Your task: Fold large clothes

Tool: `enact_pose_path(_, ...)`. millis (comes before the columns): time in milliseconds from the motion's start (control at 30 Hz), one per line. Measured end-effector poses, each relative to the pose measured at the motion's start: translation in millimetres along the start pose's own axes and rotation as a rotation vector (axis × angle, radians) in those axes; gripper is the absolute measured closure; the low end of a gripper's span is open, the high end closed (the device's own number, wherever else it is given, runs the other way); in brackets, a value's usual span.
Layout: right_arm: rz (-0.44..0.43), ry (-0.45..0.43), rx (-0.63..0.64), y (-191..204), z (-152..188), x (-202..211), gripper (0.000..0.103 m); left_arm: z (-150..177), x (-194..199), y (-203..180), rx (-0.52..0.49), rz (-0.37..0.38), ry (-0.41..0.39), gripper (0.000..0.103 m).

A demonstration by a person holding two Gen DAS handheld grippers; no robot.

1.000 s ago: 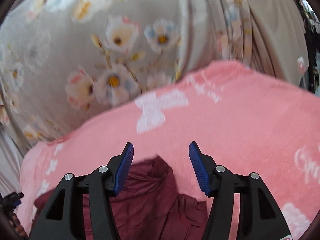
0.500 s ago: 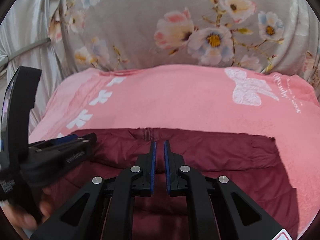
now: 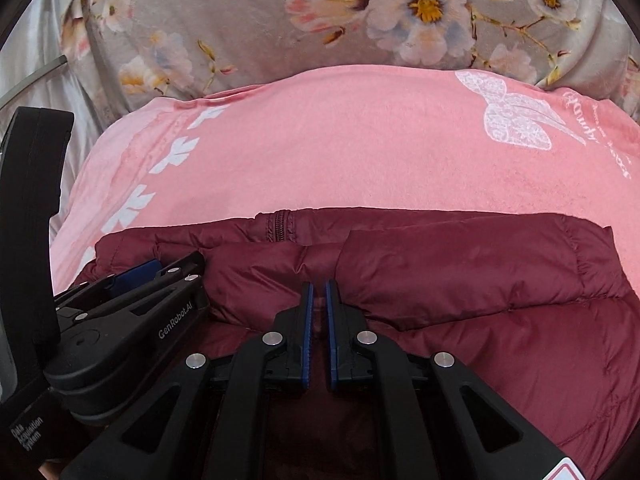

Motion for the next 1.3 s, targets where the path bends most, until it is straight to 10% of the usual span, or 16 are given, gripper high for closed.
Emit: enact_pose_path(1300,-0.005,0.044,-0.050,-10.6,10.4,-23.0,0.102,4.8,-9.7,-2.4,0.004,-0.009,-0.041,0.064)
Point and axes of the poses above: each gripper's, at about its wrist camera, not at the fingertips, and x roughly against the way its jaws point, y to its left, z to its underside, the point moved 7 cm from there along -x, roughly the way its jaws point, and after that the axes turned 6 degrees about -z, right-handed, at the moved point
